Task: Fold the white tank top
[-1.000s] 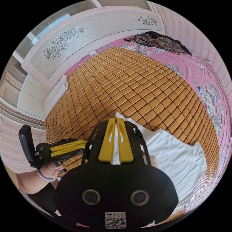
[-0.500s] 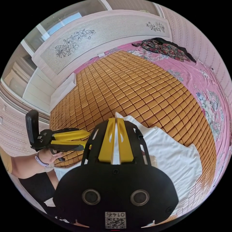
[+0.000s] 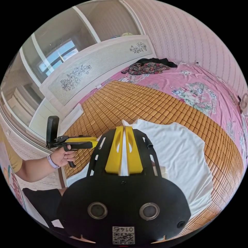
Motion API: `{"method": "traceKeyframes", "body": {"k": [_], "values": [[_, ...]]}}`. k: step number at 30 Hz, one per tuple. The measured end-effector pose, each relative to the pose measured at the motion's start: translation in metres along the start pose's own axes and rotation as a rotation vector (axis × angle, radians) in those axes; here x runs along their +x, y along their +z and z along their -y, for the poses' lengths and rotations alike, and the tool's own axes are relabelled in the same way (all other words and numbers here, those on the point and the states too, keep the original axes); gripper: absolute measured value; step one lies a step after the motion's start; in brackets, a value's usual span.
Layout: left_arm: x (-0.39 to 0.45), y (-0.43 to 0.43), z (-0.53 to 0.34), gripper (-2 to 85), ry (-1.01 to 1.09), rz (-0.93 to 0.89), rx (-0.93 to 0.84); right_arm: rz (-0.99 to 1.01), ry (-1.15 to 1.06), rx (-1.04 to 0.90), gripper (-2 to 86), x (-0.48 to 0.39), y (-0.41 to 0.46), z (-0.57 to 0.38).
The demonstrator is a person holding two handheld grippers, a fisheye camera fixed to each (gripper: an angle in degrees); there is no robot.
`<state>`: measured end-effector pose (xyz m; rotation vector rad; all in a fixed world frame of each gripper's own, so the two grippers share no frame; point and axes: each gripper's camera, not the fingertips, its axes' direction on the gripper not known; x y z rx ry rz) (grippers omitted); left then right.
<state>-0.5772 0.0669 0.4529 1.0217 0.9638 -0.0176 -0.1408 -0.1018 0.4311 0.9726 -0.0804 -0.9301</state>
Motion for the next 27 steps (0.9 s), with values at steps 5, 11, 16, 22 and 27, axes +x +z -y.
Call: {"method": "traceKeyframes", "body": {"k": [5,11,16,22,27], "values": [[0.007,0.058,-0.041,5.7,-0.013,-0.042,-0.196,-0.091,0.15,-0.144,7.7,0.05,-0.038,-0.067],[0.042,0.098,-0.057,5.6,0.064,0.006,-0.261,-0.155,0.368,-0.213,7.8,0.095,-0.089,-0.133],[0.098,0.17,-0.047,5.4,0.196,-0.038,-0.347,-0.303,0.64,-0.136,7.3,0.121,-0.159,-0.203],[0.194,0.307,-0.028,5.4,0.379,-0.075,-0.457,-0.35,0.825,-0.095,7.3,0.145,-0.207,-0.257],[0.264,0.423,-0.011,5.6,0.435,-0.099,-0.494,-0.371,0.831,-0.028,7.5,0.164,-0.222,-0.259]]}}
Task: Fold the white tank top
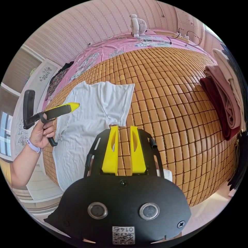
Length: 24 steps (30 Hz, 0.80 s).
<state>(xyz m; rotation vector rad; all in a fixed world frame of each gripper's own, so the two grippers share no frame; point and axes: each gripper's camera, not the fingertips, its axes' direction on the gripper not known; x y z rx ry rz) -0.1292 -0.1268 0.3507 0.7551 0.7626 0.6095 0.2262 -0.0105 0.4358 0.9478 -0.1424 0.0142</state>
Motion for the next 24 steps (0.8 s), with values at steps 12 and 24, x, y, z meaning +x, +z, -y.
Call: {"method": "traceKeyframes", "body": {"k": [12,24], "values": [[0.06,0.193,0.086,0.2,0.064,0.206,-0.119,0.038,-0.039,-0.007,0.7,0.008,0.002,0.011],[0.008,-0.033,-0.039,2.2,-0.027,0.22,0.278,0.265,-0.42,0.154,1.4,-0.042,-0.098,-0.015]]}}
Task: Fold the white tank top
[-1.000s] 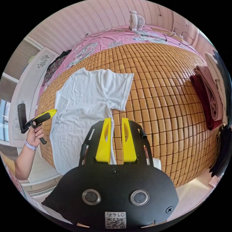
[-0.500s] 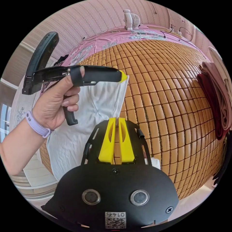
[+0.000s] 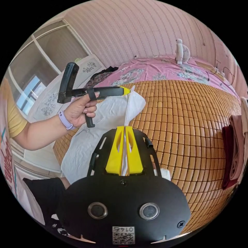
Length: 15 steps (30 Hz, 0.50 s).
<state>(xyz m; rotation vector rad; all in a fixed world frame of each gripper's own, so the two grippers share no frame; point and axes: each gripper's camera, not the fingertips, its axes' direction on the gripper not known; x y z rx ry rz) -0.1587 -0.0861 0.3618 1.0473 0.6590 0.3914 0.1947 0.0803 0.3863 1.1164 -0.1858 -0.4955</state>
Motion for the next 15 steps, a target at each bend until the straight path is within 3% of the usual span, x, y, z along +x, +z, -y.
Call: {"method": "traceKeyframes", "body": {"k": [3,7,15], "values": [[-0.067,-0.032,-0.055,5.2,-0.151,0.096,-0.064,0.081,-0.082,-0.075,4.8,-0.024,0.008,-0.001],[-0.148,-0.069,-0.102,6.0,-0.295,0.141,-0.089,0.049,-0.034,-0.198,6.4,-0.018,0.046,0.01],[-0.281,-0.109,-0.094,7.9,-0.375,0.334,-0.041,-0.115,0.127,-0.179,10.3,0.03,0.116,0.097]]}}
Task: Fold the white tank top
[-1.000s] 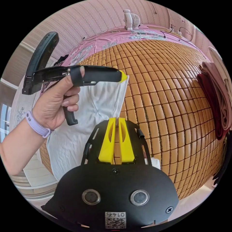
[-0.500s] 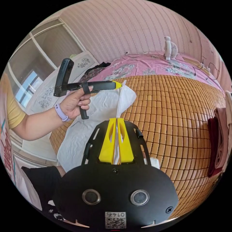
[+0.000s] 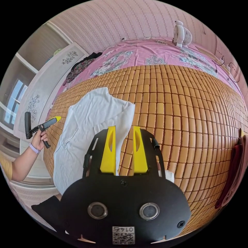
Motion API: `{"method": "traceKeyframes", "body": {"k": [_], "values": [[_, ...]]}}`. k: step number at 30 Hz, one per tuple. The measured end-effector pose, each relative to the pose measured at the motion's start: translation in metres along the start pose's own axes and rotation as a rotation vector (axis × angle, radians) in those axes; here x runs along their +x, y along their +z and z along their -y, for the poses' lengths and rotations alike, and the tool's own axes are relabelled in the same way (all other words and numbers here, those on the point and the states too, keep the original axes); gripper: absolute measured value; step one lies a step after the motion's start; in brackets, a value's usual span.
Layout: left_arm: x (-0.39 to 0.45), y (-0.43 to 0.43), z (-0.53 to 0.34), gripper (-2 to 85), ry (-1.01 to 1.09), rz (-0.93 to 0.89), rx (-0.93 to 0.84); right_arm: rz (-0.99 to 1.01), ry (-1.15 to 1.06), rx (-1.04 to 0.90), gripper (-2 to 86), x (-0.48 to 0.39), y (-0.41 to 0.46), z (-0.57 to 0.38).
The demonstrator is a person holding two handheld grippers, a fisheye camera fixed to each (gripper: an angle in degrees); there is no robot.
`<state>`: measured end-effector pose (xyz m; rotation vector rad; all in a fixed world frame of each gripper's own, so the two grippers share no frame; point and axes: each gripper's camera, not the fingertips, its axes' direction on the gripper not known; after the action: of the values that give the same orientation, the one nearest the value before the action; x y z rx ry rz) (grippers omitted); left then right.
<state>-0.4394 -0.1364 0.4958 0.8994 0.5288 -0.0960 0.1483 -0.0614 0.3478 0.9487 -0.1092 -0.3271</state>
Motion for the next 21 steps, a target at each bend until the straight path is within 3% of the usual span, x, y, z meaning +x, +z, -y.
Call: {"method": "traceKeyframes", "body": {"k": [5,10,14,21], "values": [[-0.011,0.038,0.056,9.3,0.055,0.005,-0.069,-0.082,-0.026,-0.054,10.5,-0.016,0.029,0.044],[0.001,0.047,0.081,1.9,0.137,0.126,-0.129,-0.221,-0.06,-0.112,5.6,-0.037,0.043,0.064],[-0.024,0.009,0.094,-0.2,0.082,0.051,-0.017,-0.213,-0.074,-0.117,1.2,-0.035,0.035,0.068],[-0.045,-0.003,0.137,-0.8,0.018,-0.024,-0.036,-0.103,-0.094,-0.078,-0.3,-0.028,0.014,0.099]]}}
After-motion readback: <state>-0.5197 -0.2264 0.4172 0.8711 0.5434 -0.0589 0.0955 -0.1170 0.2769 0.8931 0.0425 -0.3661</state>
